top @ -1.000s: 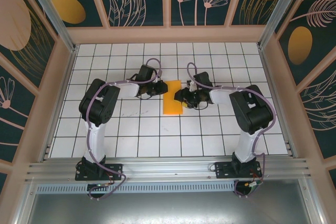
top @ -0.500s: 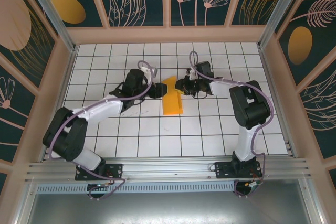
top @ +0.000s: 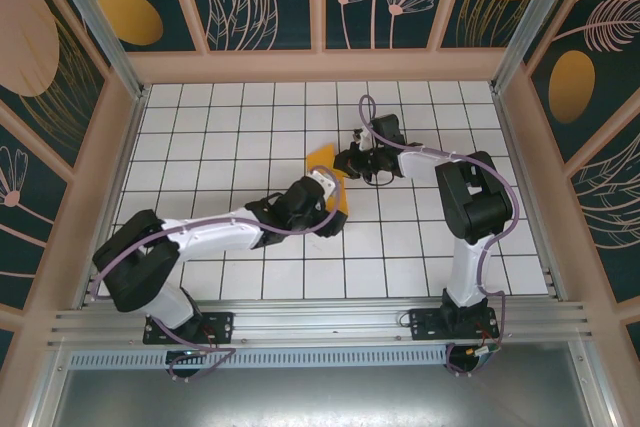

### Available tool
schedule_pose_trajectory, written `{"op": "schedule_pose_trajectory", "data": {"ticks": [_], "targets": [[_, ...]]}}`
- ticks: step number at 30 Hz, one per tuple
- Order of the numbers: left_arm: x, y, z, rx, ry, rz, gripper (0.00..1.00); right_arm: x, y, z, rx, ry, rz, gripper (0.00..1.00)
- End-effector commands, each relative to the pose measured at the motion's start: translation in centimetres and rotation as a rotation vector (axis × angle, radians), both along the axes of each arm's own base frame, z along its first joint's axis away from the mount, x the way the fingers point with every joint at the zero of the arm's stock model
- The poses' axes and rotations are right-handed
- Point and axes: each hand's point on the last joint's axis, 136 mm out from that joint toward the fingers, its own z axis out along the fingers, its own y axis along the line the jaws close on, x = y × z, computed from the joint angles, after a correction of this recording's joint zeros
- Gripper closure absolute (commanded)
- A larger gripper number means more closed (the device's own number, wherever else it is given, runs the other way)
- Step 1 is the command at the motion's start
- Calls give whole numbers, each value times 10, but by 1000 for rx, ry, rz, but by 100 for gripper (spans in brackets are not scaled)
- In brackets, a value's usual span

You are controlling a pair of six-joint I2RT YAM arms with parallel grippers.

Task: Fold a paper plane with a square sheet of paper (fold left side to right side)
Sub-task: Fold the triangle a second time at the center of the table.

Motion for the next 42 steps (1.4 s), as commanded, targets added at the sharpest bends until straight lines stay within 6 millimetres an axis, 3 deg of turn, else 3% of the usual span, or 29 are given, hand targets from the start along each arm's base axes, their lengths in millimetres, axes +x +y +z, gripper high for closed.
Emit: {"op": "schedule_pose_trajectory", "data": {"ticks": [1, 4, 12, 14, 23, 27, 32, 36, 40, 42], "targets": [[12, 1, -7, 122, -71, 44, 18, 2, 2, 4, 3, -3, 14, 91], [17, 1, -21, 192, -84, 62, 17, 1, 3, 3, 2, -1, 18, 91], [33, -2, -26, 290, -140, 115, 21, 0, 4, 1, -2, 2, 19, 91], [33, -3, -25, 291, -141, 114, 28, 1, 4, 1, -5, -1, 19, 91], [27, -11, -18, 241, -114, 82, 84, 5, -1, 4, -41, -38, 19, 83], [23, -16, -19, 198, -71, 64, 98, 13, -6, 24, -47, -125, 6, 70], [23, -23, -12, 62, 19, 36, 100, 20, -31, 59, -73, -262, -73, 48], [27, -22, -3, -78, 106, 27, 100, 8, -63, 72, -104, -318, -157, 37], [30, -20, 0, -185, 188, 21, 100, -16, -81, 62, -147, -315, -186, 40], [36, -19, 5, -239, 224, 28, 100, -31, -84, 49, -161, -282, -180, 57]]}}
